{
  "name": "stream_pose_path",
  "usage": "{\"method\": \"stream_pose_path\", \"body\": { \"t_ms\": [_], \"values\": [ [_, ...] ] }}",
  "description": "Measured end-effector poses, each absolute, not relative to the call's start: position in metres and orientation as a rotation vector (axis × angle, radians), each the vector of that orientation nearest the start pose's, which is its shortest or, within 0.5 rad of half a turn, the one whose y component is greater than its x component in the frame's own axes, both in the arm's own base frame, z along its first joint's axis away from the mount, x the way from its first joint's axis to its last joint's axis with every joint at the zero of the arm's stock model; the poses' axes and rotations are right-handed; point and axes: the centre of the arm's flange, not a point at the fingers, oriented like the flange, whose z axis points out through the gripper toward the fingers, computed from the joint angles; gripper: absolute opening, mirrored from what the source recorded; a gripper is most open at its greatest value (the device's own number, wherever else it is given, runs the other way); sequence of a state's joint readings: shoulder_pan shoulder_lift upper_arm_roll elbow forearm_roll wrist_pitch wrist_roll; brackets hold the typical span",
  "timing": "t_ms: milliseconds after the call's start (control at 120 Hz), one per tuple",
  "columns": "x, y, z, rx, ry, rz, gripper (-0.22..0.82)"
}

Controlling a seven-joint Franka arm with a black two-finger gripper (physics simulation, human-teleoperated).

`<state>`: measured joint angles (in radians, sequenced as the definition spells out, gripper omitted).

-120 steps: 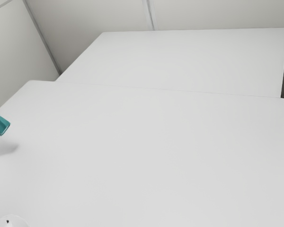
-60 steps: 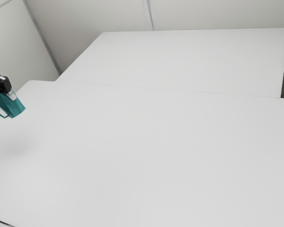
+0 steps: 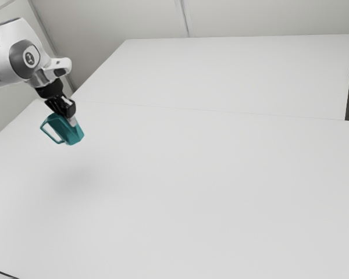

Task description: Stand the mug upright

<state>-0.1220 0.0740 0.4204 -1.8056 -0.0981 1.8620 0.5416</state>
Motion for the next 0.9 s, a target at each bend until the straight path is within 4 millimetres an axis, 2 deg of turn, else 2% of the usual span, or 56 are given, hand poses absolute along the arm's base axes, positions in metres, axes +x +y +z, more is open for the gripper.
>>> {"method": "stream_pose_path", "body": {
  "t_ms": [125, 192, 342, 425, 575, 742, 900],
  "values": [
    [0.568, 0.106, 0.478, -3.119, 0.406, -0.010, -0.18],
    [0.573, 0.086, 0.469, -3.088, 0.418, -0.017, -0.18],
    [0.583, 0.052, 0.460, -3.040, 0.411, -0.059, -0.18],
    [0.583, 0.032, 0.445, -3.025, 0.412, -0.068, -0.18],
    [0.593, 0.012, 0.422, -3.003, 0.375, -0.084, -0.18],
    [0.602, -0.036, 0.393, -2.985, 0.393, -0.093, -0.18],
    [0.607, -0.061, 0.369, -2.977, 0.370, -0.088, -0.18]
  ]
}}
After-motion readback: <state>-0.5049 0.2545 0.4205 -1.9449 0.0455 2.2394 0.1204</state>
